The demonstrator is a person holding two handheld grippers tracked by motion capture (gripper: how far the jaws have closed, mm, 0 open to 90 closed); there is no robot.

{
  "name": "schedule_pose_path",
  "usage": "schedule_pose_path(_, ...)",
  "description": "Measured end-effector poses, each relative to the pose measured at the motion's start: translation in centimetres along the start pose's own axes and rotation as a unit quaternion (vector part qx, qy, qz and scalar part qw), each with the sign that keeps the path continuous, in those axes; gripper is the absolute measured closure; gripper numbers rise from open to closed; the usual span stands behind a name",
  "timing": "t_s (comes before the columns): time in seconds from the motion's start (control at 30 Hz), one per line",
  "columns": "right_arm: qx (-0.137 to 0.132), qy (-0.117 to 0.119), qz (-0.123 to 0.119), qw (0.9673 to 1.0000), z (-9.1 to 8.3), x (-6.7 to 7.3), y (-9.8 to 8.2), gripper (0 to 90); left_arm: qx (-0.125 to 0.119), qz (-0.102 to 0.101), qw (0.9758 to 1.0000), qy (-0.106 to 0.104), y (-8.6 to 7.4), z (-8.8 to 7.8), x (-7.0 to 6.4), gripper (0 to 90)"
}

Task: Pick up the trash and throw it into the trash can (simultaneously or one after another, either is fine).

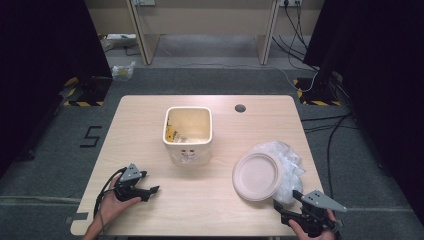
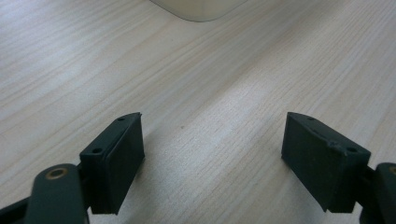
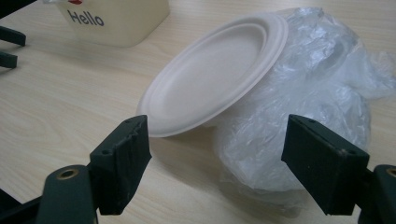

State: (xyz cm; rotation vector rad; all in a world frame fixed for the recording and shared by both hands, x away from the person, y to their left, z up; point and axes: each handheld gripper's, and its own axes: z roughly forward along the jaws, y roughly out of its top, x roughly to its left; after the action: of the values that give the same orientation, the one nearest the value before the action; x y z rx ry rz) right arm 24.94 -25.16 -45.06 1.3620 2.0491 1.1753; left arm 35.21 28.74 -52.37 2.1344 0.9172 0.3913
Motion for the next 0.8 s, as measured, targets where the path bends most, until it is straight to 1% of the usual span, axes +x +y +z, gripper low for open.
schedule_pose_path(0.1, -0.002, -0.002, 0.0, 1.0, -0.1, 0.0, 0.1, 23.2, 0.0, 0.0, 1.0, 0.0, 0.0, 0.0, 0.0, 20.0)
schedule_pose_path(0.17, -0.007, 0.0, -0.001, 1.0, -0.1, 0.0, 0.2, 23.2, -0.001, -0.002, 1.0, 0.0, 0.0, 0.0, 0.0, 20.0)
schedule_pose_path(0.3, -0.008, 0.002, -0.001, 1.0, 0.0, -0.2, 0.6, 23.2, -0.001, -0.002, 1.0, -0.001, 0.0, 0.0, 0.0, 20.0)
schedule_pose_path(0.33, -0.007, 0.0, -0.006, 1.0, 0.2, -0.2, 1.1, 23.3, -0.001, -0.002, 1.0, -0.001, 0.0, 0.0, 0.0, 20.0)
schedule_pose_path(0.4, -0.006, 0.002, -0.008, 1.0, 0.3, -0.2, 1.3, 23.7, -0.001, -0.002, 1.0, -0.001, 0.0, 0.0, 0.0, 20.0)
schedule_pose_path(0.43, -0.006, 0.008, -0.012, 0.9999, 0.7, -0.3, 2.0, 27.1, -0.001, -0.002, 1.0, -0.001, 0.0, 0.0, 0.0, 20.0)
schedule_pose_path(0.53, -0.009, 0.016, -0.017, 0.9997, 1.0, -0.6, 2.9, 32.8, -0.001, -0.001, 1.0, -0.002, 0.0, 0.0, 0.0, 19.8)
schedule_pose_path(0.6, -0.01, 0.013, -0.021, 0.9997, 1.1, -0.9, 3.5, 34.9, -0.001, -0.001, 1.0, -0.002, 0.0, 0.0, 0.0, 19.8)
schedule_pose_path(0.63, -0.01, 0.013, -0.021, 0.9997, 1.1, -0.9, 3.5, 34.9, 0.001, -0.001, 1.0, -0.002, 0.0, 0.0, 0.0, 19.8)
schedule_pose_path(0.67, -0.012, 0.013, -0.023, 0.9996, 1.5, -1.1, 4.2, 37.8, 0.0, -0.001, 1.0, -0.002, 0.0, 0.0, 0.0, 19.8)
schedule_pose_path(0.8, -0.002, 0.016, -0.031, 0.9994, 2.3, -1.3, 5.0, 42.8, 0.0, -0.002, 1.0, -0.002, 0.0, 0.0, 0.0, 19.8)
